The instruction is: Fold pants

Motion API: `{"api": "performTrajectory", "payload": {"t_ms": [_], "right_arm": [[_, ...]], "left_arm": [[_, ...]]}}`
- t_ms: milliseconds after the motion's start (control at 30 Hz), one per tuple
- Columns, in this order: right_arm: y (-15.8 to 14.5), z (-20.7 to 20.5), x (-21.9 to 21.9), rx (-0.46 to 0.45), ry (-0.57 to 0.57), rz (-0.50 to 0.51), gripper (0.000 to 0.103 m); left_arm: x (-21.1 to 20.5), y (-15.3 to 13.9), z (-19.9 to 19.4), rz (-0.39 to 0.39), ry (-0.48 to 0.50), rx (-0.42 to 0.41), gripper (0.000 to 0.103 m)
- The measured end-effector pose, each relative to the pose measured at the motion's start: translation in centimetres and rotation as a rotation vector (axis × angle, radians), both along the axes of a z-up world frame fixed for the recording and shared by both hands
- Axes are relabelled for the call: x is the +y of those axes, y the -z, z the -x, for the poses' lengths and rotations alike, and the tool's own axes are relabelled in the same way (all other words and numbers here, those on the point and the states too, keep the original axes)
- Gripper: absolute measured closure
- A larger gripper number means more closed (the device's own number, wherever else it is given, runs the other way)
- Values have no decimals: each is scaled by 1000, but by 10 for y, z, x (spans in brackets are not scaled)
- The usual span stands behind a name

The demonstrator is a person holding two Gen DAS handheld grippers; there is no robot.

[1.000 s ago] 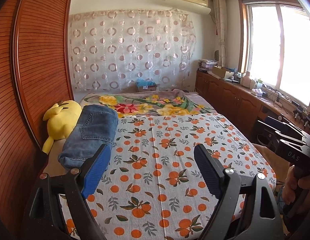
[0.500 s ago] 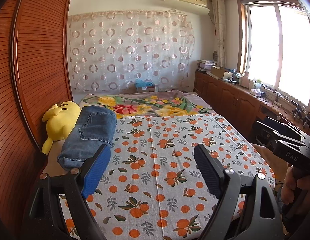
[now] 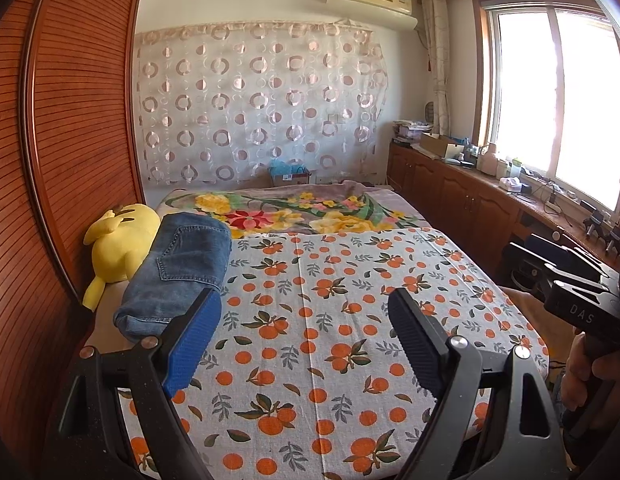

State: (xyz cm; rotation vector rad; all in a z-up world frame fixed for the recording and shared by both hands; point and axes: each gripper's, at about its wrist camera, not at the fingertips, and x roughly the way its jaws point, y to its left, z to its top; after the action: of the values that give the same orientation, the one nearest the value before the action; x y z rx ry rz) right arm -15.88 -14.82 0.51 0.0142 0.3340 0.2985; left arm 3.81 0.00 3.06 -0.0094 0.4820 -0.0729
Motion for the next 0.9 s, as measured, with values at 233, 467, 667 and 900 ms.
{"api": "performTrajectory", "payload": {"t_ms": [233,467,667,900], "right_arm": [[1,0,1,0,1,0,38],[1,0,1,1,3,-1,38],[2,1,1,1,3,-1,38],[2,1,1,0,3,0,38]], "left_arm": [[0,0,0,1,0,1,17],[0,1,1,2,0,0,17],[0,1,1,2,1,0,17],[0,1,1,2,1,0,17]]}}
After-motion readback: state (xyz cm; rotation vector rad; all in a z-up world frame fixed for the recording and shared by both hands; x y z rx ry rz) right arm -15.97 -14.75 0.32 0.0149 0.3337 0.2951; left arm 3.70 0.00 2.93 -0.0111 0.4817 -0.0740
